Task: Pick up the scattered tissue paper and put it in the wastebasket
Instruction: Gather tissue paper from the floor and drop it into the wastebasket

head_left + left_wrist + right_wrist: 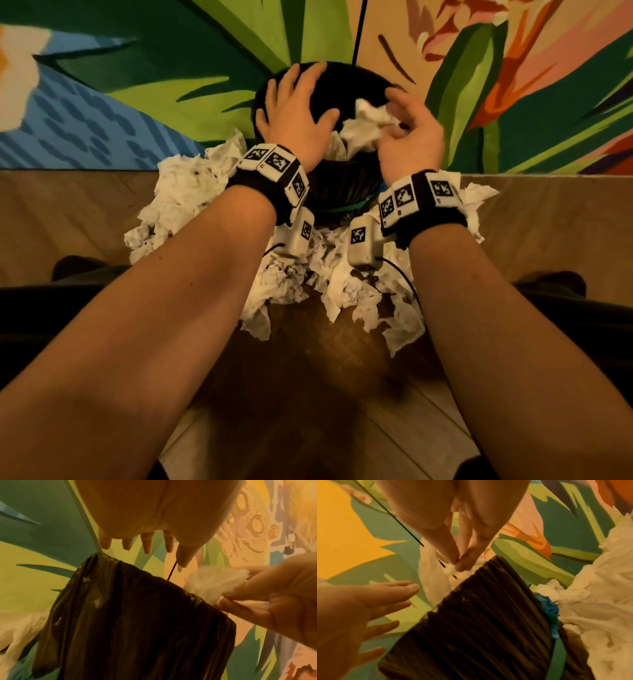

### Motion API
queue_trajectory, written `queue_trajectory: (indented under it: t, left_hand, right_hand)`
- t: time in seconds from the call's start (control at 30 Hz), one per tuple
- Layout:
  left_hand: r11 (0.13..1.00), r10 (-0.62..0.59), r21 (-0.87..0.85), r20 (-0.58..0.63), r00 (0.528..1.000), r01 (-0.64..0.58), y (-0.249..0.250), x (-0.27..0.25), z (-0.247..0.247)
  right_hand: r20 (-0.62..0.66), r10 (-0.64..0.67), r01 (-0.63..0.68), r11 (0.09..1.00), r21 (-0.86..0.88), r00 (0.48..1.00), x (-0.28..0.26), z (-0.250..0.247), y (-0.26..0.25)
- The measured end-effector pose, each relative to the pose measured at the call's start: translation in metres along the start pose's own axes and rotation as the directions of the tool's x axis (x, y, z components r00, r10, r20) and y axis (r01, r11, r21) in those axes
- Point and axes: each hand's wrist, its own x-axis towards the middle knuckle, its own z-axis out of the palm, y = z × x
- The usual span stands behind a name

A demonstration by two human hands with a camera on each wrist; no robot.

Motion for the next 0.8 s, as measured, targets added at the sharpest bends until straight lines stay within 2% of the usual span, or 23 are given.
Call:
queue_trajectory:
  t: [0.07,0.13,0.23,0.3,0.33,0.43,0.57,0.67,0.73,0.8]
  left_hand:
    - [1.0,0.005,-0.03,-0.067,0.998,-0.007,-0.004,-0.004,-0.005]
    - [0.993,-0.079,-0.103,-0.193,0.978,0.06,-0.012,-0.01,-0.013]
    - [0.931,-0.302,-0.307,-0.345,0.889,0.197,-0.037,-0.018,-0.021]
    - [0.872,-0.432,-0.399,-0.355,0.829,0.284,-0.061,-0.027,-0.021]
    - [0.855,-0.467,-0.41,-0.344,0.815,0.317,-0.073,-0.033,-0.017]
    - [0.856,-0.483,-0.359,-0.298,0.823,0.372,-0.1,-0.06,0.004]
    - [0.891,-0.427,-0.229,-0.121,0.896,0.393,-0.115,-0.106,0.04]
    - [0.939,-0.329,-0.069,0.103,0.939,0.337,-0.113,-0.141,0.068]
    - [0.957,-0.282,0.024,0.293,0.914,0.288,-0.112,-0.162,0.086]
    - [0.972,-0.234,0.146,0.479,0.846,0.186,-0.113,-0.181,0.105]
  right_hand:
    - [0.062,0.017,-0.018,1.0,0.018,0.998,-0.004,-0.004,0.004]
    - [0.065,0.059,-0.065,0.992,0.104,0.996,-0.008,-0.012,0.007]
    - [-0.031,0.127,-0.118,0.972,0.203,0.991,-0.013,-0.026,0.016]
    - [-0.103,0.173,-0.152,0.971,0.185,0.98,-0.019,-0.035,0.027]
    - [-0.127,0.2,-0.178,0.97,0.165,0.972,-0.023,-0.039,0.035]
    - [-0.161,0.301,-0.296,0.954,0.051,0.94,-0.04,-0.046,0.064]
    - [-0.117,0.421,-0.436,0.882,-0.179,0.899,-0.073,-0.05,0.107]
    - [0.006,0.446,-0.407,0.823,-0.396,0.895,-0.103,-0.053,0.136]
    - [0.122,0.471,-0.345,0.776,-0.528,0.874,-0.121,-0.054,0.15]
    - [0.256,0.504,-0.242,0.724,-0.646,0.825,-0.137,-0.052,0.163]
